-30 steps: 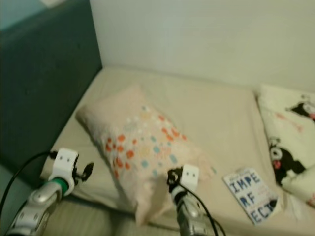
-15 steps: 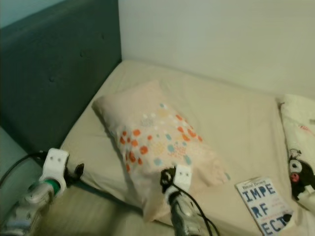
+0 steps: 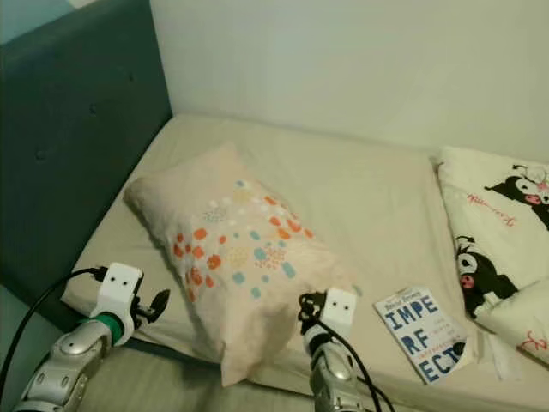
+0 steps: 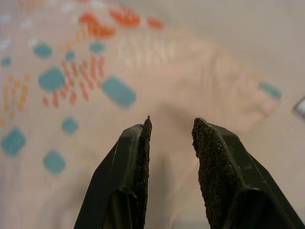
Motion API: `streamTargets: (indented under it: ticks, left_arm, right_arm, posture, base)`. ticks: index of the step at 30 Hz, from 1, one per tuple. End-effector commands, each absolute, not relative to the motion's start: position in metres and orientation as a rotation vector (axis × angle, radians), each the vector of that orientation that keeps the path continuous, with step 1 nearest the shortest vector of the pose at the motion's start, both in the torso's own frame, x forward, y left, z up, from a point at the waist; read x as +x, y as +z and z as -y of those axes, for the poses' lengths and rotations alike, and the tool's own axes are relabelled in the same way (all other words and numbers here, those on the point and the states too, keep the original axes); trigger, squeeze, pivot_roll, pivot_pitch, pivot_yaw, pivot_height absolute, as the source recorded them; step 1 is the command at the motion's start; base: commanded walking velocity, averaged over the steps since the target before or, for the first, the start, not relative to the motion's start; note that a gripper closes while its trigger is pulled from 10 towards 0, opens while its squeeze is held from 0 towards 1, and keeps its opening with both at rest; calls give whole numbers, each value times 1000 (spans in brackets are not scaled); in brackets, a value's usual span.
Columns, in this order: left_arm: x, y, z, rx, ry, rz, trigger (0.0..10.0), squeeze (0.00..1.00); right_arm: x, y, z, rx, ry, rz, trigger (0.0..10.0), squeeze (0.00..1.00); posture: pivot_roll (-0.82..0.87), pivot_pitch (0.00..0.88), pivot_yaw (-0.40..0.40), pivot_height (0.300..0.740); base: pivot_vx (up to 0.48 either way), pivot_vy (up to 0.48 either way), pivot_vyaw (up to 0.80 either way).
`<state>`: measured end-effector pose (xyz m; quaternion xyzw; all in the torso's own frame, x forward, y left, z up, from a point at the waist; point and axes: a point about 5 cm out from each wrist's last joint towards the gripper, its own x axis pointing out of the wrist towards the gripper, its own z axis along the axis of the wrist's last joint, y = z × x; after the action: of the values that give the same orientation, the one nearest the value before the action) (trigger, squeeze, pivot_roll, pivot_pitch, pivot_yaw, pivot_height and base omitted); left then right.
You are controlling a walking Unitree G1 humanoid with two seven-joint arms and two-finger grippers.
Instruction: Clean up the room
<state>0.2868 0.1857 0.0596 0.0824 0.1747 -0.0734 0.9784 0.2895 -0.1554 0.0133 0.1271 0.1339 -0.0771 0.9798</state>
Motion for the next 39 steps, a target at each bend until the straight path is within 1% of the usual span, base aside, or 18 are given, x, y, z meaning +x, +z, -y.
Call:
streamTargets:
  ticks: [1,7,12,14,16,18,21,22,25,36,39]
  left_arm:
    - [280,54,-187,168,-146,-361,10000,0]
    - [278,53,-182,189,-174,-347,10000,0]
    - [293,66,-174,209,-181,-266,10000,0]
    - [293,66,-173,211,-182,-260,10000,0]
    - [294,69,-172,231,-190,-249,10000,0]
    - [295,75,-169,287,-218,-222,10000,0]
    - [295,80,-166,299,-231,-201,10000,0]
    - [295,80,-166,299,-231,-201,10000,0]
    - [297,84,-167,266,-201,-190,10000,0]
    - [292,79,-170,270,-176,-199,10000,0]
    - [291,79,-172,274,-167,-201,10000,0]
  right_arm:
    - [290,17,158,221,-168,-243,10000,0]
    - [292,22,158,213,-173,-214,10000,0]
    - [289,23,165,210,-189,-202,10000,0]
    - [289,23,166,210,-191,-202,10000,0]
    - [288,22,167,211,-193,-205,10000,0]
    - [286,21,169,208,-197,-208,10000,0]
    - [286,21,170,207,-201,-210,10000,0]
    - [286,21,170,207,-201,-210,10000,0]
    - [286,21,171,204,-202,-210,10000,0]
    - [291,25,171,216,-194,-208,10000,0]
    - [295,28,169,221,-176,-204,10000,0]
  posture:
    - [128,14,30,715]
    - [109,0,49,695]
    - [97,14,48,665]
    - [97,14,48,660]
    - [98,15,44,655]
    - [105,18,49,645]
    - [108,19,50,635]
    - [108,19,50,635]
    - [108,25,47,615]
    - [114,38,24,571]
    - [117,46,22,571]
  base:
    - [0,0,0]
    - [0,0,0]
    - [0,0,0]
    - [0,0,0]
    - [0,0,0]
    - [0,0,0]
    - [0,0,0]
    - [0,0,0]
    - [0,0,0]
    - [0,0,0]
    - [0,0,0]
